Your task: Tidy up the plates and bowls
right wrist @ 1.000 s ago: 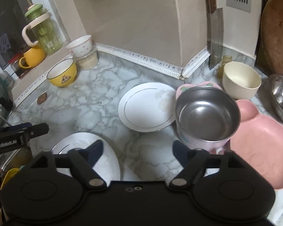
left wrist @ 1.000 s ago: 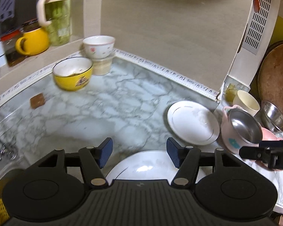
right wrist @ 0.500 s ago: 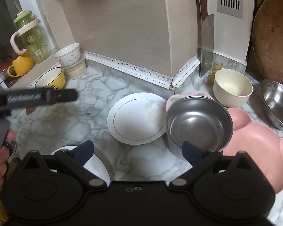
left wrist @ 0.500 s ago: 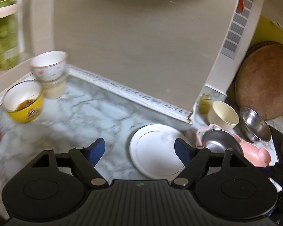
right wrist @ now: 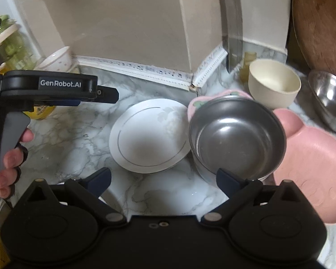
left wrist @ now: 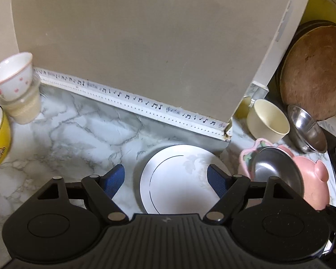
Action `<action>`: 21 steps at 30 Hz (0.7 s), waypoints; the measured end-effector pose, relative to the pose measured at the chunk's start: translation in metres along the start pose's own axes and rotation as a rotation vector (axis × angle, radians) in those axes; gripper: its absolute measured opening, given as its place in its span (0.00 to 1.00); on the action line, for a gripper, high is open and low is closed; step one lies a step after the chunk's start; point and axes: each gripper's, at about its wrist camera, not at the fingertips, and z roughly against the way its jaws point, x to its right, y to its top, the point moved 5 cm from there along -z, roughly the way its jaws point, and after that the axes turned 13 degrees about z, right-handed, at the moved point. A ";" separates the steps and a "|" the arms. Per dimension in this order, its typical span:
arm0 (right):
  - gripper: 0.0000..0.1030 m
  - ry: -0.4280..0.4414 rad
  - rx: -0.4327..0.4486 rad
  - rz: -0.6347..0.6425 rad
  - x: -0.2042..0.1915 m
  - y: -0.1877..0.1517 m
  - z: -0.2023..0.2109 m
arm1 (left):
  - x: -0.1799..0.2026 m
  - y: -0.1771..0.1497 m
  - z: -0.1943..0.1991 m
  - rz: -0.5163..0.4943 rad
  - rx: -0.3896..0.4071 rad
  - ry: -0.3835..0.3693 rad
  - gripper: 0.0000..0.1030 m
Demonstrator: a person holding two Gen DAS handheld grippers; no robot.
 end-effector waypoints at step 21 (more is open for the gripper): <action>0.85 -0.025 -0.052 -0.154 -0.003 -0.012 -0.048 | -0.020 0.020 -0.057 0.033 -0.071 0.023 0.78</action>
